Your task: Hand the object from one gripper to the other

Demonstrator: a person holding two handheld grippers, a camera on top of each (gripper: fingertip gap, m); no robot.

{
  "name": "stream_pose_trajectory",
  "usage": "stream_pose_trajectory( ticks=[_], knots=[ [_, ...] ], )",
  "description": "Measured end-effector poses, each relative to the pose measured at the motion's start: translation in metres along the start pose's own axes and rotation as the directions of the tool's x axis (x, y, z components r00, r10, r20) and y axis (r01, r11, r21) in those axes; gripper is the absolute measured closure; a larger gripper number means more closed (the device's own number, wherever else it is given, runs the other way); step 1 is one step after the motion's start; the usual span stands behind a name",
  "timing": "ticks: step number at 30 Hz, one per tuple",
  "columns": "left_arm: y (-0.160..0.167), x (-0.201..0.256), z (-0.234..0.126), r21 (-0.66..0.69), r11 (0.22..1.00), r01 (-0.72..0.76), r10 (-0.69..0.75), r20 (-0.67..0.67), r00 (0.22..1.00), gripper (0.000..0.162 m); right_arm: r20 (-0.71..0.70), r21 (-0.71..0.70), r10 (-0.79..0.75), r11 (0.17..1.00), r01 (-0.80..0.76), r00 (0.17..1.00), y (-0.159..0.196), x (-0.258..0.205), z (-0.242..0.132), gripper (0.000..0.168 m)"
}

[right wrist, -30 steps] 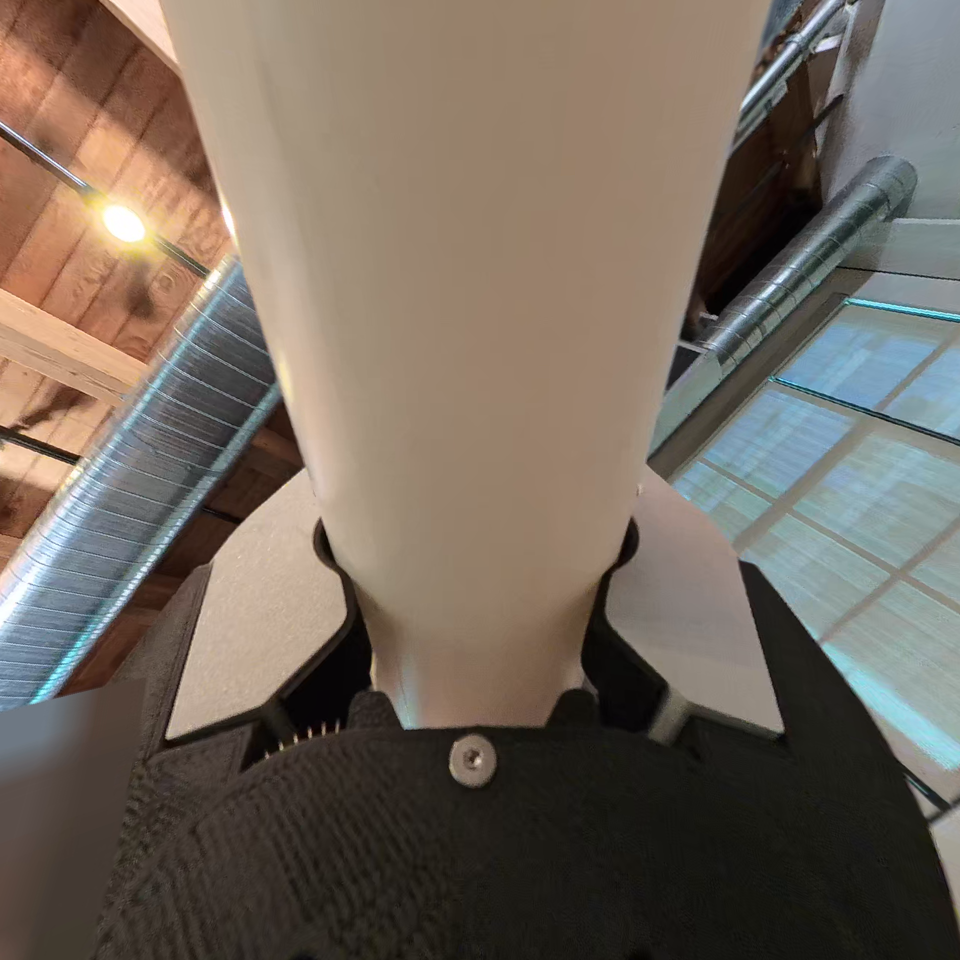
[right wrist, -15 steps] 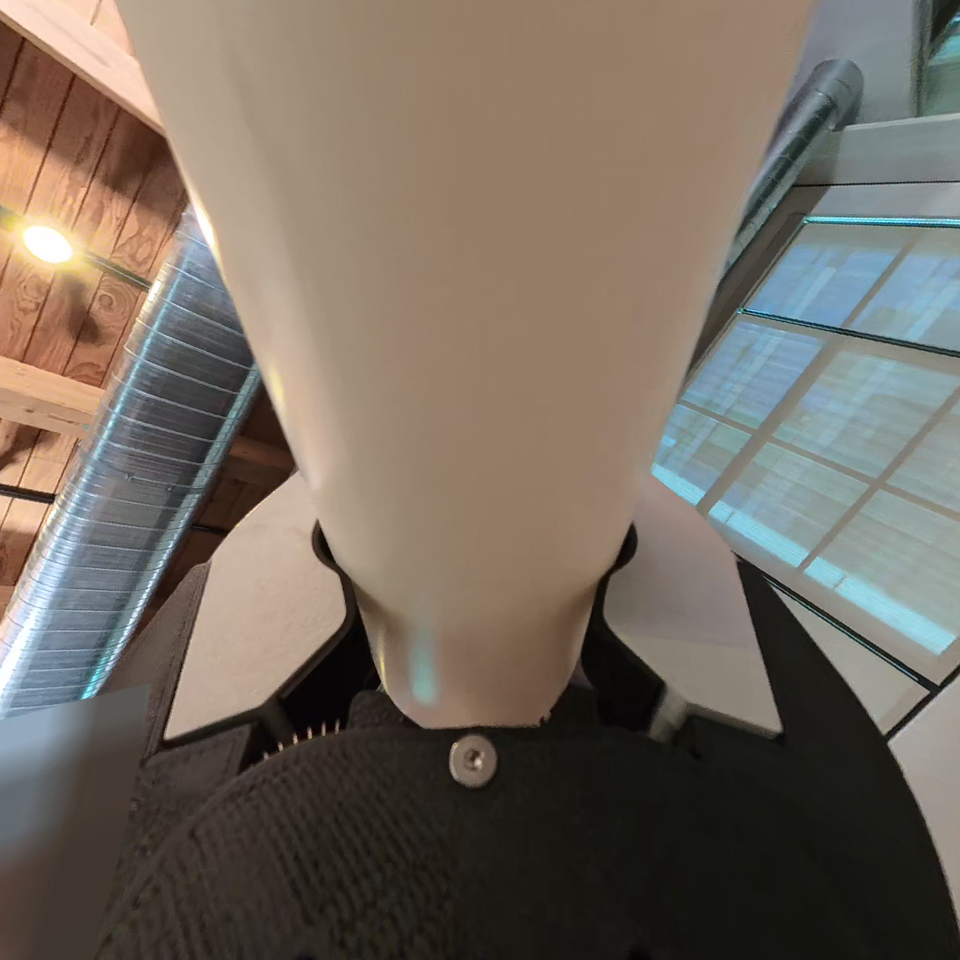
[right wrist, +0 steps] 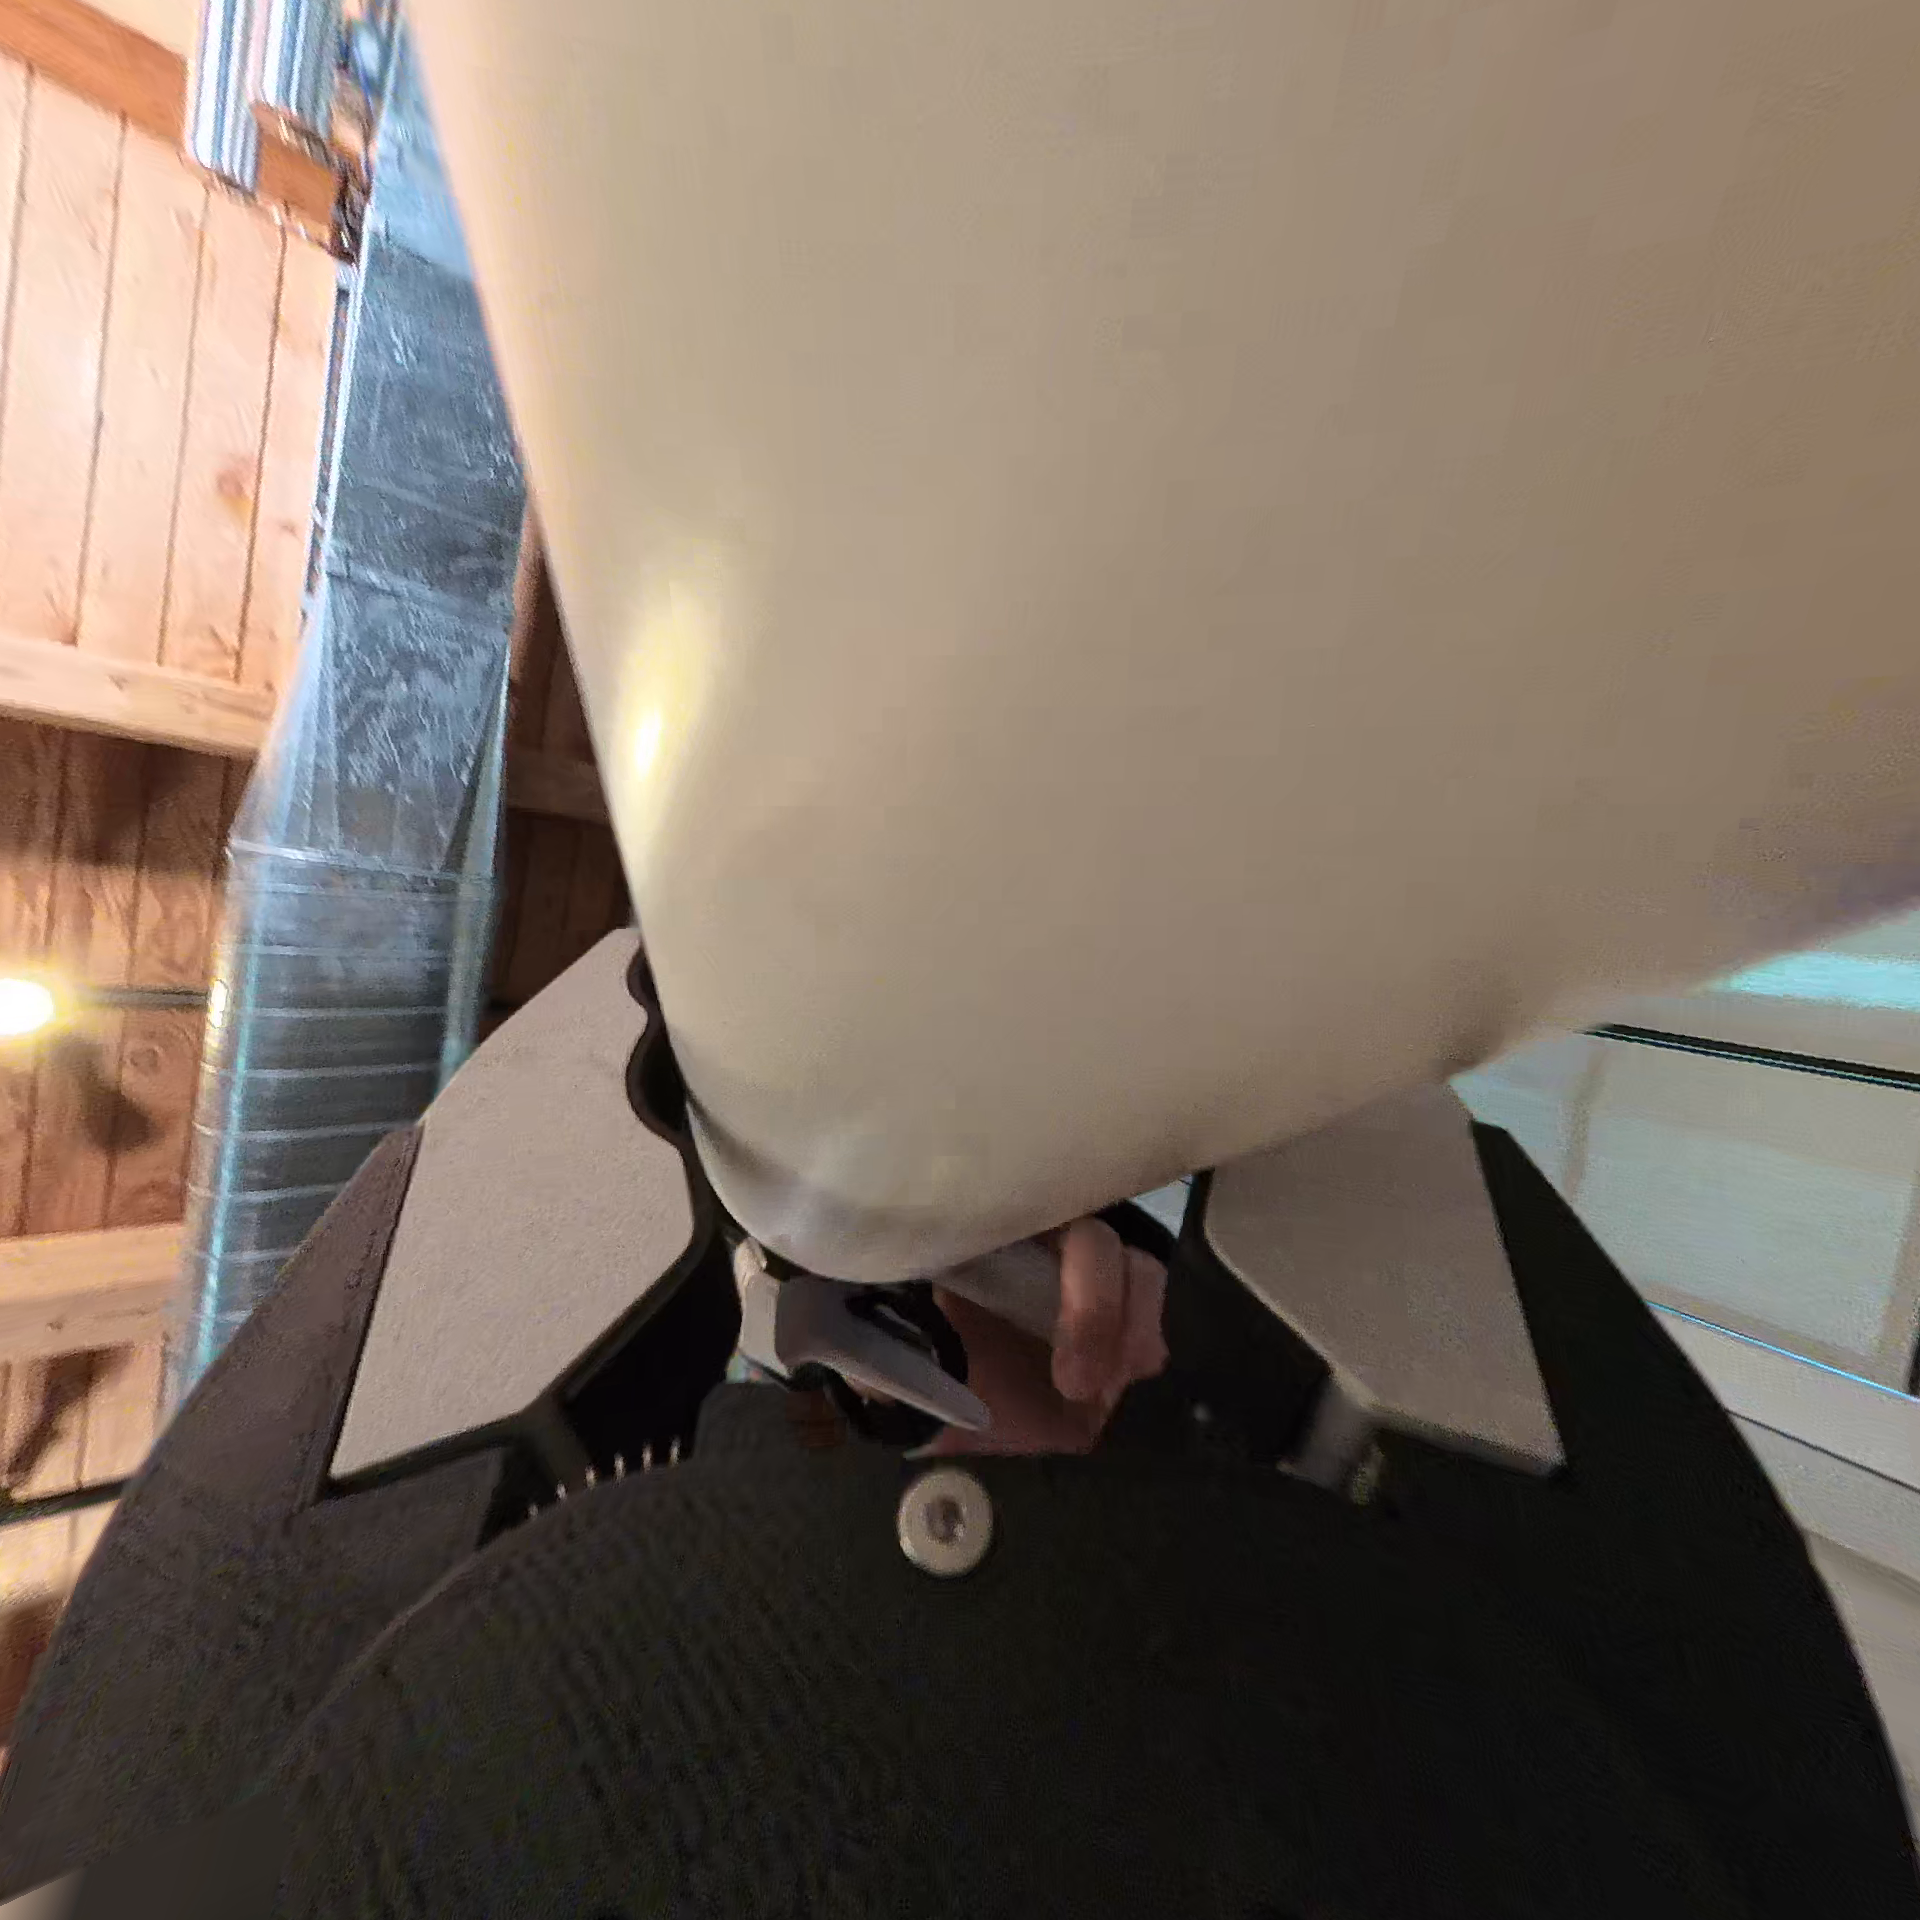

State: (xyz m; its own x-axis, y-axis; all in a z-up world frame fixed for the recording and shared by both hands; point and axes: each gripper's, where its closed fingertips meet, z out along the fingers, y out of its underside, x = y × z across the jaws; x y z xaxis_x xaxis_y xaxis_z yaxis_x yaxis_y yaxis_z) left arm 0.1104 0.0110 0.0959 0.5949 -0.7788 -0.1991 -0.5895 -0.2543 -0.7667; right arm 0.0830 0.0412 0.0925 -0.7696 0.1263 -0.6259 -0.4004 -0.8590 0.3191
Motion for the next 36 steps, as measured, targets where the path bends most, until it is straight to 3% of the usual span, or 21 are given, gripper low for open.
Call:
stream_pose_trajectory(
  ticks=[5, 13, 18, 20, 23, 27, 29, 30, 31, 33, 36],
  knots=[
    [0.009, -0.002, 0.006, -0.294, 0.955, -0.027, 0.001, -0.087, 0.996, 0.086, 0.012, 0.103, 0.036, 0.994, -0.037, 0.999, -0.007, 0.008, -0.003, 0.065],
    [-0.017, 0.0, -0.01, -0.441, 0.894, -0.074, 0.049, -0.068, 0.996, 0.086, 0.187, 0.111, 0.127, 0.982, -0.15, 0.974, 0.005, -0.011, 0.001, 0.065],
    [-0.028, -0.002, -0.018, -0.518, 0.852, -0.077, 0.065, -0.042, 0.997, 0.086, 0.22, 0.094, 0.05, 0.993, -0.073, 0.974, 0.021, -0.022, 0.0, 0.063],
    [-0.029, -0.003, -0.024, -0.552, 0.834, -0.029, 0.005, -0.044, 0.999, 0.086, 0.239, 0.109, -0.002, 0.994, -0.025, 0.971, 0.03, -0.026, -0.004, 0.061],
    [-0.025, -0.004, -0.031, -0.598, 0.802, -0.001, -0.049, -0.067, 0.997, 0.086, 0.158, 0.15, -0.155, 0.98, 0.131, 0.975, 0.053, -0.009, -0.016, 0.065],
    [-0.012, -0.016, -0.042, -0.664, 0.747, 0.014, -0.034, -0.017, 0.999, 0.086, 0.071, -0.078, -0.369, 0.924, 0.374, 0.927, 0.126, 0.043, -0.023, 0.07],
    [-0.003, -0.023, -0.047, -0.698, 0.716, 0.032, -0.031, 0.014, 0.999, 0.086, 0.057, -0.278, -0.588, 0.767, 0.578, 0.807, 0.168, 0.081, -0.034, 0.082],
    [0.002, -0.026, -0.05, -0.716, 0.697, 0.038, -0.025, 0.03, 0.999, 0.086, 0.042, -0.41, -0.742, 0.598, 0.689, 0.669, 0.184, 0.108, -0.045, 0.097],
    [0.005, -0.029, -0.054, -0.729, 0.683, 0.045, -0.018, 0.044, 0.999, 0.086, 0.046, -0.498, -0.874, 0.4, 0.77, 0.483, 0.192, 0.13, -0.055, 0.101],
    [0.011, -0.034, -0.06, -0.749, 0.661, 0.054, -0.01, 0.063, 0.998, 0.086, 0.154, -0.468, -0.977, 0.057, 0.882, 0.146, 0.207, 0.137, -0.063, 0.101],
    [0.013, -0.037, -0.069, -0.763, 0.644, 0.058, 0.003, 0.078, 0.997, 0.086, 0.3, -0.347, -0.948, -0.209, 0.915, -0.103, 0.232, 0.114, -0.058, 0.1]
  ],
)
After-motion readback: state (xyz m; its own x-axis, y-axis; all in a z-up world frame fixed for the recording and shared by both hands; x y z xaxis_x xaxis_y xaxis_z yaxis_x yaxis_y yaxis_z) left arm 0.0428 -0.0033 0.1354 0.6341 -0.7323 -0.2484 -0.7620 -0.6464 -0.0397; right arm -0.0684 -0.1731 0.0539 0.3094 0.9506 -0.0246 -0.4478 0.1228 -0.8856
